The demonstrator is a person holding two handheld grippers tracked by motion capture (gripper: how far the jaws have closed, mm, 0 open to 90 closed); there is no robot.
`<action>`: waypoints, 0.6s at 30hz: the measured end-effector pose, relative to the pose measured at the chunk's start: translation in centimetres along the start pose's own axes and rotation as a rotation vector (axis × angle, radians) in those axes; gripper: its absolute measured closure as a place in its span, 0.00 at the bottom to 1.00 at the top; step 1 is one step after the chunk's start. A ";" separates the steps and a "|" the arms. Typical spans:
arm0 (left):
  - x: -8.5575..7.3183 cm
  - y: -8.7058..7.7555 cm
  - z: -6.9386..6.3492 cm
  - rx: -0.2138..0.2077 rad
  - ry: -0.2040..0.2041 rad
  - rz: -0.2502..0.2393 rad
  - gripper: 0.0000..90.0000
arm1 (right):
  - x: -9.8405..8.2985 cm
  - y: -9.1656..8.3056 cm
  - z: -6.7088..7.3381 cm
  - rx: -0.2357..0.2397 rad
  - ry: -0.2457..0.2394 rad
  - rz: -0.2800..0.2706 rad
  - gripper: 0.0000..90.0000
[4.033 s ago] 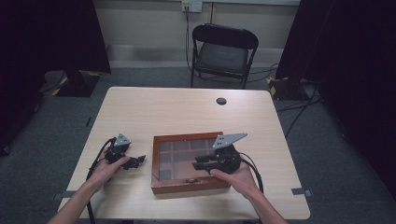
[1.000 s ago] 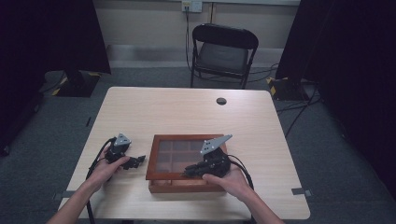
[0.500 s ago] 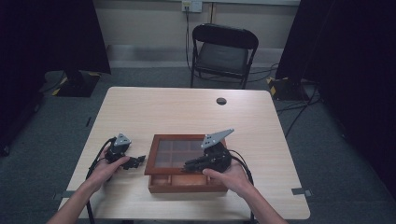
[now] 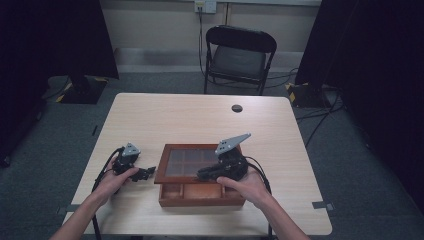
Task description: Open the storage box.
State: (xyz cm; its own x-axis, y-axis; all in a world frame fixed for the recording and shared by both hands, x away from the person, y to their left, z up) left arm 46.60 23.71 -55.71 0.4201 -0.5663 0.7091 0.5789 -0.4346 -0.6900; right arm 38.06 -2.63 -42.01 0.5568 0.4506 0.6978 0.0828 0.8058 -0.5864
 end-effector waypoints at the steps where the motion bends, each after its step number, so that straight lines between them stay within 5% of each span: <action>1: 0.0 0.0 0.0 0.000 0.000 0.000 0.08 | 0.0 0.0 0.0 -0.002 -0.001 0.003 0.91; 18: 0.0 0.0 0.0 -0.001 -0.001 -0.002 0.08 | 1.1 -0.6 -0.1 -0.003 0.014 -0.013 0.91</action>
State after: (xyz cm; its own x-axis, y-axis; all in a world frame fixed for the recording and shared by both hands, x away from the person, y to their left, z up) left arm 46.61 23.70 -55.71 0.4200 -0.5648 0.7104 0.5786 -0.4364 -0.6891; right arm 38.70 -2.62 -40.88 0.5671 0.4351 0.6994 0.0921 0.8103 -0.5788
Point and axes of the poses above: each handheld gripper's, and its own axes: y roughly forward along the jaws, x roughly out of its top, z roughly to its left, the point moved 8 cm from there along y, roughly forward along the jaws, and after that the axes turned 11 degrees about y, right-handed, at the moved point
